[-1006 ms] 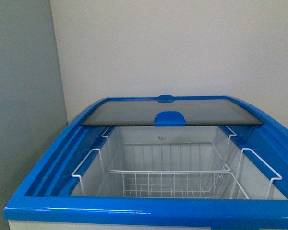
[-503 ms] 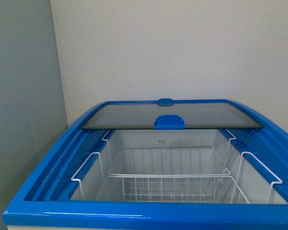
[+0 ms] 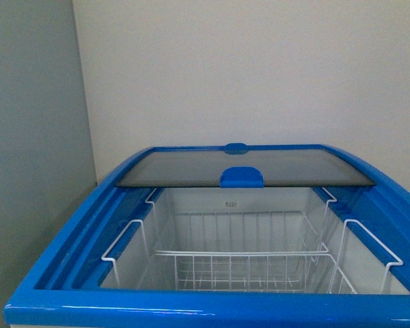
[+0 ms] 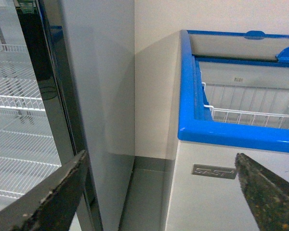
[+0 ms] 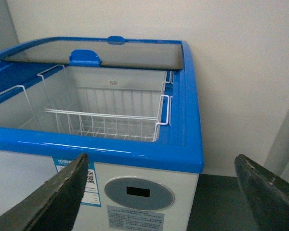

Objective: Put drink in fridge

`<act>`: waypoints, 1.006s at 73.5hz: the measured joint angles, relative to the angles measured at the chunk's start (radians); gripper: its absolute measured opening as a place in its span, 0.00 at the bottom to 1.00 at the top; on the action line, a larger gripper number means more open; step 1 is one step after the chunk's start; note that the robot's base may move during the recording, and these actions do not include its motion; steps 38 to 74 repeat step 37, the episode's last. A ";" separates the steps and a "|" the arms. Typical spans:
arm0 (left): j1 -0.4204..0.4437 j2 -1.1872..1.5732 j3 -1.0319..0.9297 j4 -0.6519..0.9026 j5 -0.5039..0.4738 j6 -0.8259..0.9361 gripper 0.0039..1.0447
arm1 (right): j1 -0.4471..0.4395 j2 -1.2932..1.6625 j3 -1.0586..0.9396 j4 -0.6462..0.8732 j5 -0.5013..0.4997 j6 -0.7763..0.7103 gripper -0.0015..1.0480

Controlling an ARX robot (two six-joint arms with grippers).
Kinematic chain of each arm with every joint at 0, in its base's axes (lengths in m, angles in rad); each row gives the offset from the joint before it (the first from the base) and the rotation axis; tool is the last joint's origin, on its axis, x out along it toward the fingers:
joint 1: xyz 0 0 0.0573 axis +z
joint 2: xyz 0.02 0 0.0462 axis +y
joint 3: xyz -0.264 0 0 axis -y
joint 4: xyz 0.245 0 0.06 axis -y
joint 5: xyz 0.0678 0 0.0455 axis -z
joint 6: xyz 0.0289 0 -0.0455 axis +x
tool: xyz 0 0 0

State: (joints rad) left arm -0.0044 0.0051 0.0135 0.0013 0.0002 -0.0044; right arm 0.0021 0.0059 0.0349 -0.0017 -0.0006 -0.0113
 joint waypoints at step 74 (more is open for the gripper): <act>0.000 0.000 0.000 0.000 0.000 0.000 0.92 | 0.000 0.000 0.000 0.000 0.000 0.001 0.93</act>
